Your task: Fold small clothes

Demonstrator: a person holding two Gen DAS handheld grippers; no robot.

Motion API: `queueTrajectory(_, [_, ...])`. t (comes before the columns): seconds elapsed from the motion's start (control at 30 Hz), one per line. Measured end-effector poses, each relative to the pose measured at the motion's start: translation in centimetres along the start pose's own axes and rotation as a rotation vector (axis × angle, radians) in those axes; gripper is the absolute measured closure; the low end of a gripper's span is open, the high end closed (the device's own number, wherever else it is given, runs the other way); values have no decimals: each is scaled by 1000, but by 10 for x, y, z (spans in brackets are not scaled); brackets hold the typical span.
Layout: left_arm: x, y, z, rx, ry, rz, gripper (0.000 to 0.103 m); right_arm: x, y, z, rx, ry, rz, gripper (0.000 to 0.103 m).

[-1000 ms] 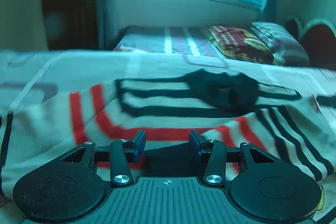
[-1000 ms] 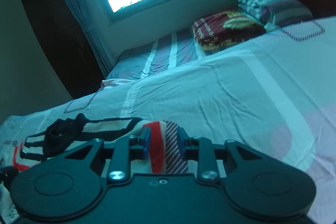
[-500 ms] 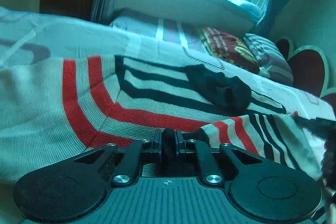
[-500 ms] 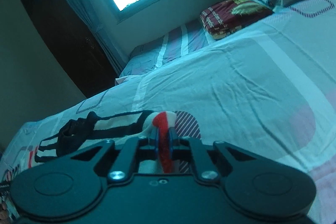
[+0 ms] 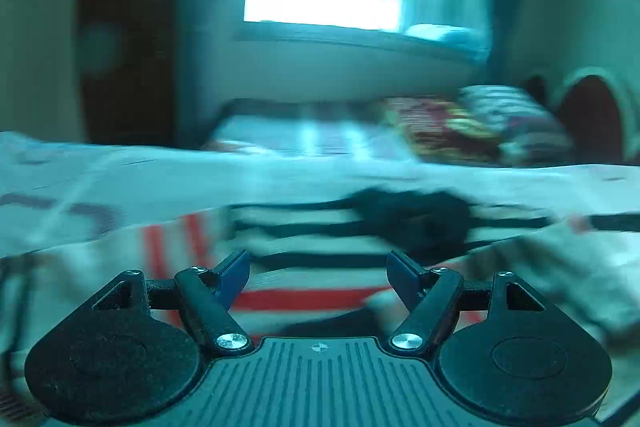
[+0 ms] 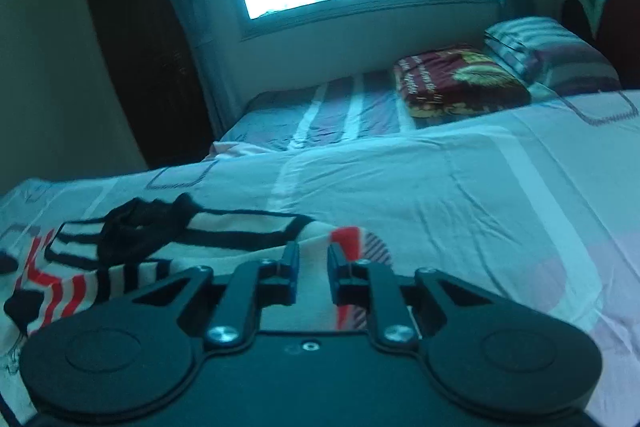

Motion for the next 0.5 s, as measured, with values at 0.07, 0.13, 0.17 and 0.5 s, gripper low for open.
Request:
queueTrajectory(0.07, [-17,-4,33,-53,90,-18,29,-8,2,-25,105,1,-11,90])
queueTrajectory(0.13, [-37,0,61,-91,126,-44,29,-20,6,-39,165,20,-22,89])
queueTrajectory(0.17, [-50,3,72,-104,146,-75,29,-27,8,-42,188,33,-39,90])
queueTrajectory(0.5, [-54,21,48,-133,73,-163,27,-17,8,6,72,132,-53,89])
Point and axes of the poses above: each gripper's, at about its wrist camera, not at the fingertips, and x roughly against the way its jaws point, z to its right, y to its underside, the point moved 4 cm from there along -x, roughly the way its jaws point
